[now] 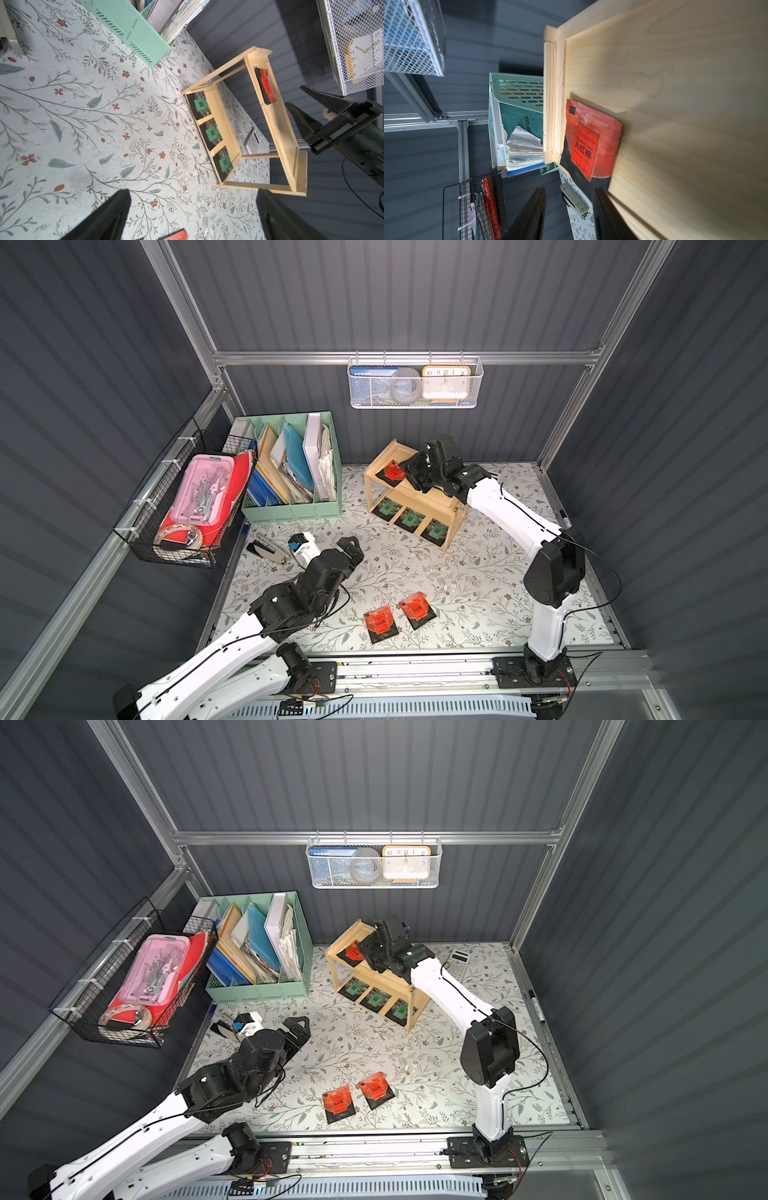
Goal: Place the tea bags on the shelf by color
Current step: Place the tea bag on the shelf, then pick up the tea bag from the center of the board.
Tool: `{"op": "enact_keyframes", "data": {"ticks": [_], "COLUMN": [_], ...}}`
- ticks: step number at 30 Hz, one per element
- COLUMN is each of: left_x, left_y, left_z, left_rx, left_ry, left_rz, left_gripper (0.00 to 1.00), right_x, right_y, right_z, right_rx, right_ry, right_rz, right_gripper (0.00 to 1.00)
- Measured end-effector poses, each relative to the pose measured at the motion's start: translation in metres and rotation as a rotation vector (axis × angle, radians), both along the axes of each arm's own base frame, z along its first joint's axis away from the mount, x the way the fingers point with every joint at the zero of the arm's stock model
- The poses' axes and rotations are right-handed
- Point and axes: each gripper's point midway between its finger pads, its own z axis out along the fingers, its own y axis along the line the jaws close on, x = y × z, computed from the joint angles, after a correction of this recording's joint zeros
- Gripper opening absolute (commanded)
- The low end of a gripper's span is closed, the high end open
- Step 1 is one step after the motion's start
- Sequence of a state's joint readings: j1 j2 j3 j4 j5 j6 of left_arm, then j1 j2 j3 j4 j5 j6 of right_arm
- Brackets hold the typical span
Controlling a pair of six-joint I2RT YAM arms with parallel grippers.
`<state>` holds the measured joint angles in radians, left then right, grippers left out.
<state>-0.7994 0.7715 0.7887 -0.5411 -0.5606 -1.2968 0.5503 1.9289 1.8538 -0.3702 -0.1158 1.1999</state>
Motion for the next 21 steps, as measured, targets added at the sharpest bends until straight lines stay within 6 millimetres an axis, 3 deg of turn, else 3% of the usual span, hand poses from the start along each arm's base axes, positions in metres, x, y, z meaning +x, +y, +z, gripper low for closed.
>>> {"op": "enact_keyframes", "data": {"ticks": [5,10,17,21], "left_x": [-0.002,-0.006,-0.015,-0.024], "left_y": [-0.005,-0.015,-0.037,-0.053], "left_z": [0.0,-0.003,-0.013,-0.035], "left_rx": [0.0,0.01,-0.003,-0.027], "left_ry": [0.002,0.018,0.074,0.141], "left_rz": [-0.043,-0.114,-0.246,-0.336], "left_gripper": [1.0,1.0,1.0,1.0], "right_x": [-0.02,-0.053,-0.126,-0.18], "right_y": [-0.006,-0.017,-0.032,-0.035], "right_z": [0.009,0.026,0.017,-0.001], "right_rx": [-0.005,-0.003,-0.045,-0.078], "right_ry": [-0.001,-0.014,0.026,0.062], "right_rz": [0.039,0.096,0.188,0.263], "right_gripper": [0.43,0.43,0.43,0.43]}}
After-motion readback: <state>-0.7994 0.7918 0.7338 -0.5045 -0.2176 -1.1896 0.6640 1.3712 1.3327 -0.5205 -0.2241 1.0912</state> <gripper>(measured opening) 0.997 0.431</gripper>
